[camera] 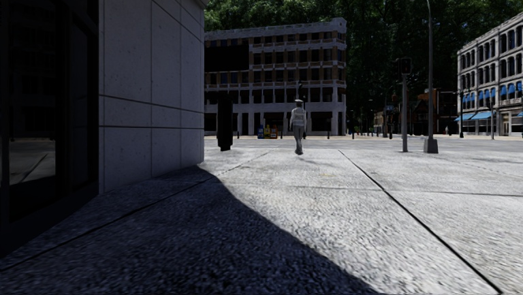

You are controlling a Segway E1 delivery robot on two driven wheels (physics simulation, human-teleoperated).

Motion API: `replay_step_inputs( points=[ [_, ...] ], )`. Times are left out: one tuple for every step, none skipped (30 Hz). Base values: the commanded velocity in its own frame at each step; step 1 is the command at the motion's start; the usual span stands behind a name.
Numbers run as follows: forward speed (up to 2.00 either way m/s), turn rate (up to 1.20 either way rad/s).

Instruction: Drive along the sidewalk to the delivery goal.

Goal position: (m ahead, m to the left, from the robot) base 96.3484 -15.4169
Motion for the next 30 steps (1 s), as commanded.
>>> replay_step_inputs(
  points=[
    [2.00,0.00],
    [2.00,0.00],
    [2.00,0.00],
    [2.00,0.00],
    [2.00,0.00],
    [2.00,0.00],
    [2.00,0.00],
    [2.00,0.00],
    [2.00,0.00],
    [2.00,0.00],
    [2.00,0.00],
    [2.00,0.00],
    [2.00,0.00],
    [2.00,0.00],
    [2.00,0.00],
    [2.00,0.00],
    [2.00,0.00],
    [2.00,0.00],
    [2.00,0.00],
    [2.00,0.00],
    [2.00,0.00],
    [2.00,0.00],
    [2.00,0.00],
    [2.00,0.00],
    [2.00,0.00],
    [2.00,0.00],
    [2.00,0.00],
    [2.00,0.00],
    [2.00,0.00],
    [2.00,0.00]
  ],
)
